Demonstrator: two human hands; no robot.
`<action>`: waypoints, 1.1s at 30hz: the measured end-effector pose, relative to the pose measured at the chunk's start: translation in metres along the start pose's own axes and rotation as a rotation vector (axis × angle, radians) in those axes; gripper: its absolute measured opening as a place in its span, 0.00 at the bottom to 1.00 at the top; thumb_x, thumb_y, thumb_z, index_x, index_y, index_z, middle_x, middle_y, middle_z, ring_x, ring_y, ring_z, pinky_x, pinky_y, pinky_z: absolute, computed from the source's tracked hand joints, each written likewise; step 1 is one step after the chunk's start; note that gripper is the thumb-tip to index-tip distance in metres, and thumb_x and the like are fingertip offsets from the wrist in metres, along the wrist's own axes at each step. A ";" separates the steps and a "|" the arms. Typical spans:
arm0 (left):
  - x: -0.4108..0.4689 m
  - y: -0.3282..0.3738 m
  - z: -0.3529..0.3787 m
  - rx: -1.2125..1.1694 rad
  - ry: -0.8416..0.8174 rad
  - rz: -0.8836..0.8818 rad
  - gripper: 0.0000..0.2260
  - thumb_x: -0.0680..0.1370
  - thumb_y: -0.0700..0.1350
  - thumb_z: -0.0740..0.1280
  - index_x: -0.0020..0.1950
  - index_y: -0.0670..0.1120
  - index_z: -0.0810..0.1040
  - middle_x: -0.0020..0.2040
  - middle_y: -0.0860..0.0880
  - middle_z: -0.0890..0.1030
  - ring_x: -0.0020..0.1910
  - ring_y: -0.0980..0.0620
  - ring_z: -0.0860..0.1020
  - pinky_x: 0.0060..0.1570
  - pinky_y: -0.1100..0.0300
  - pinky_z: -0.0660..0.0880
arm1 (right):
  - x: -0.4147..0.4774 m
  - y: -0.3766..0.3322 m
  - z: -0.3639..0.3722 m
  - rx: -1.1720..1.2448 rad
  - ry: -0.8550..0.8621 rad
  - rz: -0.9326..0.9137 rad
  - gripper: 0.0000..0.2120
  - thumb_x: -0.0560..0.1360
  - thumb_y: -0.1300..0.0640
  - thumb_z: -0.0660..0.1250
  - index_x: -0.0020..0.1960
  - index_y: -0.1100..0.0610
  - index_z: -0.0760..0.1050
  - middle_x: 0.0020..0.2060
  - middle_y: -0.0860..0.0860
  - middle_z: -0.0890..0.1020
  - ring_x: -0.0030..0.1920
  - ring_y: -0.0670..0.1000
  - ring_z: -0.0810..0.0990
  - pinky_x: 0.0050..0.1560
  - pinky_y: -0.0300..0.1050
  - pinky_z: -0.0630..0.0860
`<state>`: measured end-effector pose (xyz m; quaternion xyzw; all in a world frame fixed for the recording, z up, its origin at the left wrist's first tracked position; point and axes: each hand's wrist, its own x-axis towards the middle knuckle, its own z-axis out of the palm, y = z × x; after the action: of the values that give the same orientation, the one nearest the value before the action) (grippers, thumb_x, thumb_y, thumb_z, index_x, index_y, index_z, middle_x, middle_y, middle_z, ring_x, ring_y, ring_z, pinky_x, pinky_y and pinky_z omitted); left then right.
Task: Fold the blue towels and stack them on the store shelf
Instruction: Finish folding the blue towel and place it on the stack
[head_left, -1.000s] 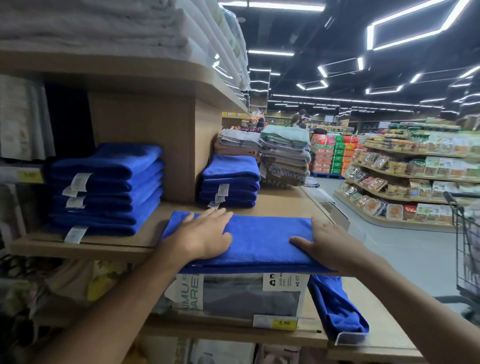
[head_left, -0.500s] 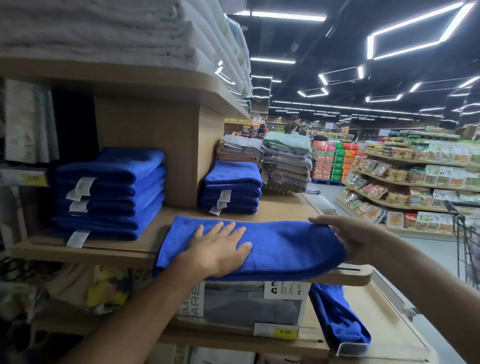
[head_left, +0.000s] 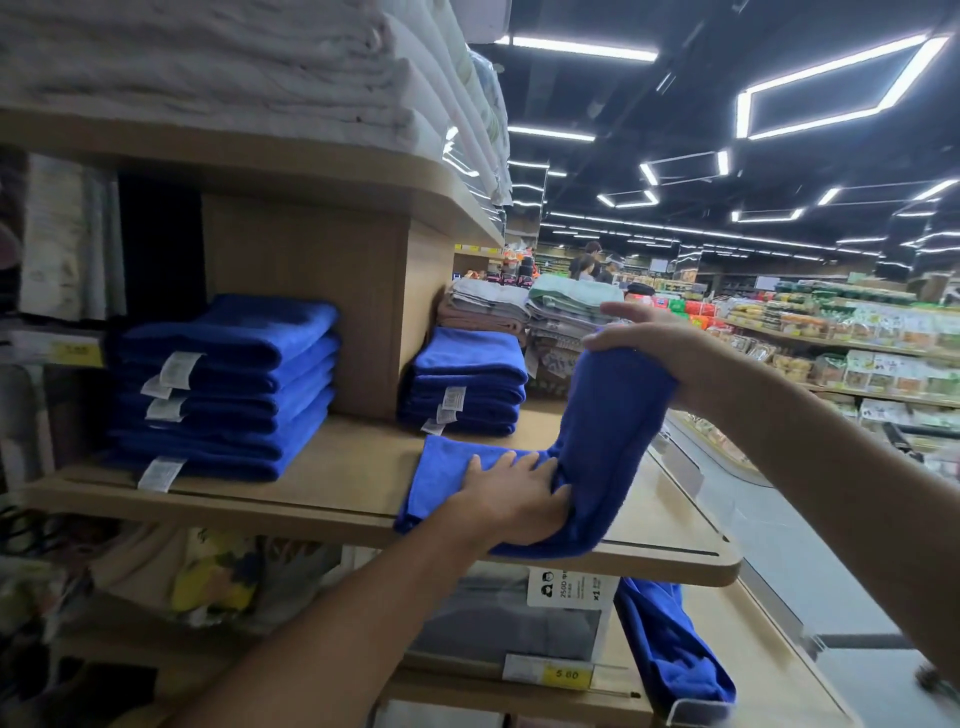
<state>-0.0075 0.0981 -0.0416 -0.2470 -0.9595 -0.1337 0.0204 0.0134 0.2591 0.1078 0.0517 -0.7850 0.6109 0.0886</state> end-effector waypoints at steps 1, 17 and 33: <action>-0.003 0.000 -0.003 -0.002 0.021 0.016 0.23 0.81 0.58 0.47 0.72 0.54 0.68 0.74 0.52 0.69 0.76 0.47 0.62 0.73 0.32 0.51 | 0.003 -0.004 0.008 -0.036 -0.022 -0.010 0.31 0.71 0.64 0.77 0.72 0.55 0.73 0.53 0.53 0.81 0.39 0.45 0.87 0.33 0.36 0.80; -0.013 -0.143 -0.020 -1.089 0.597 -0.302 0.12 0.69 0.54 0.58 0.47 0.53 0.78 0.52 0.41 0.84 0.46 0.47 0.75 0.45 0.52 0.67 | 0.027 0.042 0.167 -0.679 -0.544 0.030 0.13 0.78 0.57 0.70 0.58 0.66 0.78 0.44 0.59 0.76 0.44 0.55 0.75 0.38 0.46 0.71; 0.005 -0.105 -0.023 -0.246 0.161 -0.011 0.21 0.84 0.46 0.54 0.78 0.48 0.67 0.80 0.49 0.64 0.79 0.52 0.59 0.77 0.60 0.51 | -0.010 0.122 0.108 -1.174 -0.267 -0.252 0.33 0.82 0.33 0.50 0.79 0.51 0.63 0.80 0.47 0.62 0.80 0.50 0.56 0.76 0.48 0.51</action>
<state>-0.0624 0.0061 -0.0444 -0.2309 -0.9326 -0.2695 0.0661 -0.0078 0.1846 -0.0361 0.1628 -0.9826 0.0495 0.0749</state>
